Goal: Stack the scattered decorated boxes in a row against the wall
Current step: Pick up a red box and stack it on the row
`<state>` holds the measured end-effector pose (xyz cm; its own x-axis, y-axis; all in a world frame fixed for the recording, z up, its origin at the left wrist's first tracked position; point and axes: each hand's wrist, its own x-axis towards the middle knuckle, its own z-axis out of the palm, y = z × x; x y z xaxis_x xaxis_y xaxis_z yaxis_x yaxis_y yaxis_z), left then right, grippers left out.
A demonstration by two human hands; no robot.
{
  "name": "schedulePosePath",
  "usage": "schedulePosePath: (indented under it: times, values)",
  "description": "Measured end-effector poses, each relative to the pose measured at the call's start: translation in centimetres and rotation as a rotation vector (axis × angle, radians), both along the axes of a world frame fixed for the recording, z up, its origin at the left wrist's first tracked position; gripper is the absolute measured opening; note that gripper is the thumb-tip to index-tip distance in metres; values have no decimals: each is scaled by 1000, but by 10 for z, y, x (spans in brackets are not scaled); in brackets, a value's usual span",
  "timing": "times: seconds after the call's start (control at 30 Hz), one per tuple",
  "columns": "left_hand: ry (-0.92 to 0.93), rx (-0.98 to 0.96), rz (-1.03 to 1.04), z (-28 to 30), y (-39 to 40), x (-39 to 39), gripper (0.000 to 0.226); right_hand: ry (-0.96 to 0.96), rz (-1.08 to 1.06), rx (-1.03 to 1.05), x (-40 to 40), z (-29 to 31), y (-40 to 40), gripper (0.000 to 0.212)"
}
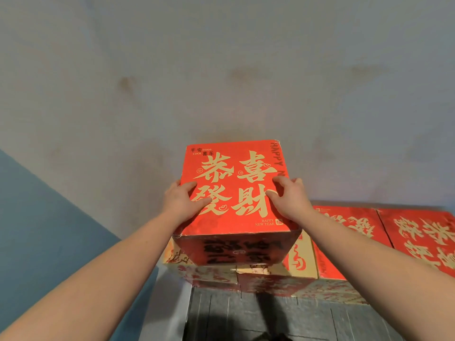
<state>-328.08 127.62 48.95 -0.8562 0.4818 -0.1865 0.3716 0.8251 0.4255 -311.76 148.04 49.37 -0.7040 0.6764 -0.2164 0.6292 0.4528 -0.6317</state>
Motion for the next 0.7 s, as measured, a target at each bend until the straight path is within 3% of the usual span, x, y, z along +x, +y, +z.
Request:
schedulePosePath:
  times: [0.7]
  values:
    - [-102, -78, -122, -64, 14, -57, 84, -119, -98, -28, -26, -59, -15, 61]
